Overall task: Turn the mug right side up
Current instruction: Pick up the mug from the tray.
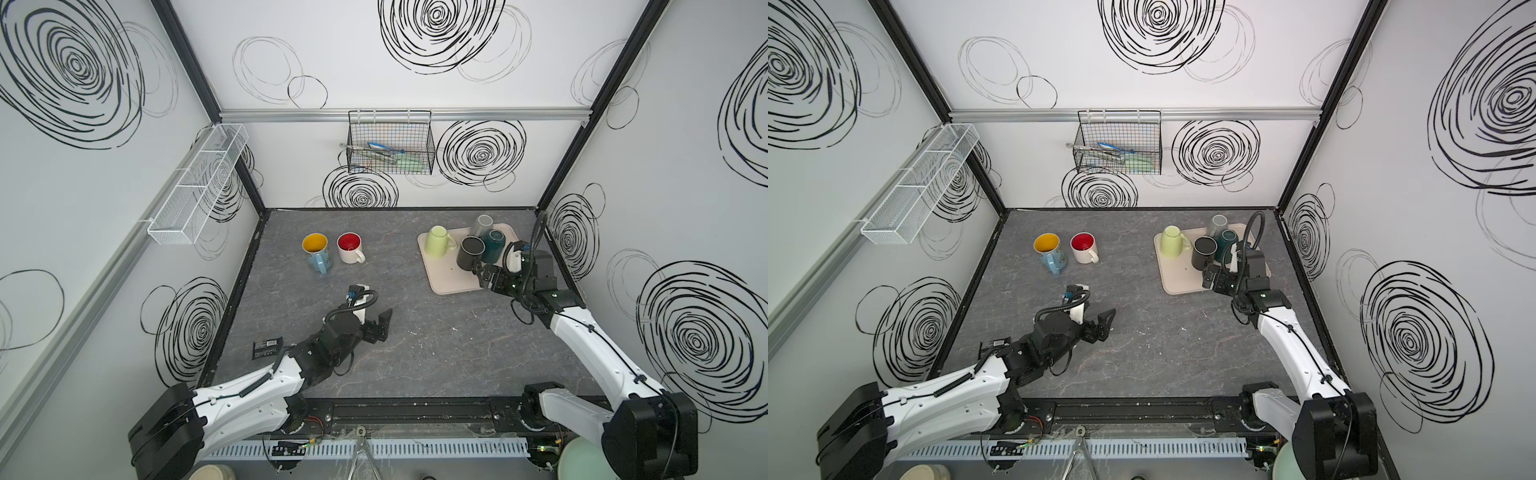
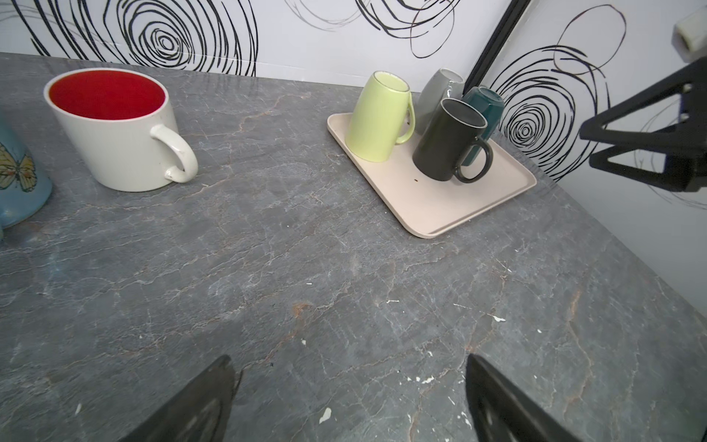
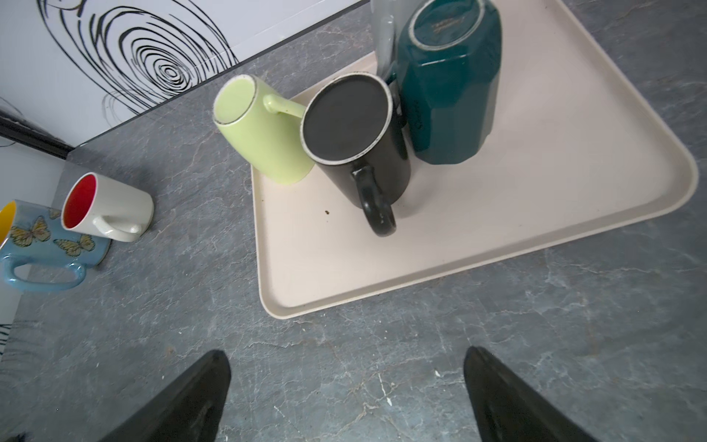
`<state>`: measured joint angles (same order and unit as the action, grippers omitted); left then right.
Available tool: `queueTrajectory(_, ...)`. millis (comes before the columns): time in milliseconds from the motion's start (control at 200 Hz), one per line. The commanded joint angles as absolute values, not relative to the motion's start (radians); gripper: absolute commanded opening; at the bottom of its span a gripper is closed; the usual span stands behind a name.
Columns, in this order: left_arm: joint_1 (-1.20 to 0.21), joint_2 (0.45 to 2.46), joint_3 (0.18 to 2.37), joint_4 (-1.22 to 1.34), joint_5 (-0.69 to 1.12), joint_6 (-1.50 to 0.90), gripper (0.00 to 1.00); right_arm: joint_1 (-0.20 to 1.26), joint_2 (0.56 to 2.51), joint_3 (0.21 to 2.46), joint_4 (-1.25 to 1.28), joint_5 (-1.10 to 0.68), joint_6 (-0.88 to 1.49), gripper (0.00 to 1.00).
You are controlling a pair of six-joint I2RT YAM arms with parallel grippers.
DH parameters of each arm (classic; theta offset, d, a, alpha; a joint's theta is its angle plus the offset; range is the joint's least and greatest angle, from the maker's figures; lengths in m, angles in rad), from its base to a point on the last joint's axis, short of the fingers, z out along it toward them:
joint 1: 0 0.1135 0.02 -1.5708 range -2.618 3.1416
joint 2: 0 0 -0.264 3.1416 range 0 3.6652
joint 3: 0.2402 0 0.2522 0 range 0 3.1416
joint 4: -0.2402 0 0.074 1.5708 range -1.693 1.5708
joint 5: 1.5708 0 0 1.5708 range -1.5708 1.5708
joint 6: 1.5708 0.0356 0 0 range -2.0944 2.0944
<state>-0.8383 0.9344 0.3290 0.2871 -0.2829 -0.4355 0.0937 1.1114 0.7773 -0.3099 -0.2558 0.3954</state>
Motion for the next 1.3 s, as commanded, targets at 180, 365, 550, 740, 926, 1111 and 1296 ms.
queueTrajectory(180, -0.846, 0.869, 0.315, 0.298, -0.342, -0.425, 0.96, 0.066, 1.218, 0.948, -0.419, -0.175, 0.283, 1.00)
queueTrajectory(365, -0.844, 0.846, 0.290, 0.318, -0.335, -0.464, 0.96, 0.058, 1.256, 0.968, -0.398, -0.173, 0.279, 1.00)
queueTrajectory(550, -0.842, 0.855, 0.292, 0.315, -0.330, -0.471, 0.96, 0.050, 1.337, 0.990, -0.405, -0.178, 0.271, 1.00)
queueTrajectory(740, -0.836, 0.849, 0.282, 0.324, -0.324, -0.474, 0.96, 0.038, 1.421, 1.014, -0.403, -0.232, 0.276, 1.00)
queueTrajectory(926, -0.827, 0.837, 0.272, 0.342, -0.301, -0.472, 0.96, 0.037, 1.522, 1.091, -0.470, -0.228, 0.275, 0.97)
queueTrajectory(1111, -0.820, 0.829, 0.274, 0.330, -0.309, -0.468, 0.96, 0.037, 1.568, 1.093, -0.466, -0.241, 0.274, 0.90)
queueTrajectory(1296, -0.820, 0.830, 0.269, 0.336, -0.302, -0.471, 0.96, 0.037, 1.590, 1.096, -0.446, -0.246, 0.283, 0.80)
